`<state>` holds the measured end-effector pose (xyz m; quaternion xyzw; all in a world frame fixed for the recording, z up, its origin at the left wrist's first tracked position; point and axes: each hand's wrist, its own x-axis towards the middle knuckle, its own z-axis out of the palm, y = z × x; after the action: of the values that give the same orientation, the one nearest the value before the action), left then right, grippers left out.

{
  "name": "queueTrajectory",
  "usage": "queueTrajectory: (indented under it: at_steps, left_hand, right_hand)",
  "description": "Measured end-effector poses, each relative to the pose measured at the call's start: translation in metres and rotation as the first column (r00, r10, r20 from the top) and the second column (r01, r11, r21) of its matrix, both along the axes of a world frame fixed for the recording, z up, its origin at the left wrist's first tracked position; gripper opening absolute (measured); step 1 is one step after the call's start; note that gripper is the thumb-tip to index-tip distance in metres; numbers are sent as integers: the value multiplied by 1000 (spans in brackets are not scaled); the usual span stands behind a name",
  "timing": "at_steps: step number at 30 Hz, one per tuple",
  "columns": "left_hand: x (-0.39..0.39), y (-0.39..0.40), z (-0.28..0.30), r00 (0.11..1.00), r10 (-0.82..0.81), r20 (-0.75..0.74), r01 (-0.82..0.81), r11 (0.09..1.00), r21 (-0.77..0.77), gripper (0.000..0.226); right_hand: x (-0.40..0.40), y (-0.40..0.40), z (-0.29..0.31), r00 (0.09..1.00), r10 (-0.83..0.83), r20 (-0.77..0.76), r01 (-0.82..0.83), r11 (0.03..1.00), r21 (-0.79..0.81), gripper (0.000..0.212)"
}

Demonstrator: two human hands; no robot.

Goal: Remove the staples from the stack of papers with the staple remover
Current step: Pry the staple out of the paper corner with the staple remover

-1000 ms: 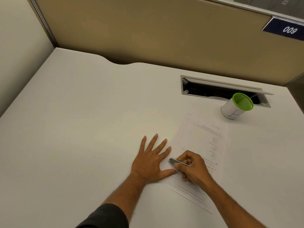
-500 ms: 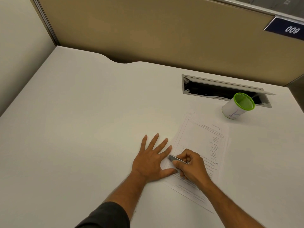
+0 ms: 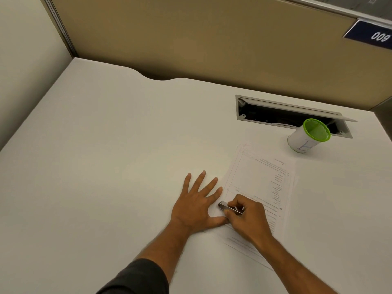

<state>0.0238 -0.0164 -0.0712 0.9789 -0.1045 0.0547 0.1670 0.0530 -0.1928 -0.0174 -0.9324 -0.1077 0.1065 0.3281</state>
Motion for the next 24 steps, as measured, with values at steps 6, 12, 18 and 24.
queueTrajectory:
  at_steps: [6, 12, 18, 24]
  left_hand:
    - [0, 1, -1, 1000, -7, -1, 7, 1000, 10, 87]
    - [0, 1, -2, 1000, -8, -10, 8, 1000, 14, 86]
    - [0, 0, 1, 1000, 2, -21, -1, 1000, 10, 89]
    - [0, 1, 2, 1000, 2, -15, -2, 1000, 10, 89]
  right_hand:
    - [-14, -1, -7, 956, 143, 258, -110, 985, -137, 10]
    - [-17, -1, -13, 924, 179, 338, -129, 978, -166, 9]
    - [-7, 3, -2, 993, -116, -10, 116, 990, 79, 13]
    - [3, 6, 8, 892, -279, -356, 365, 908, 204, 15]
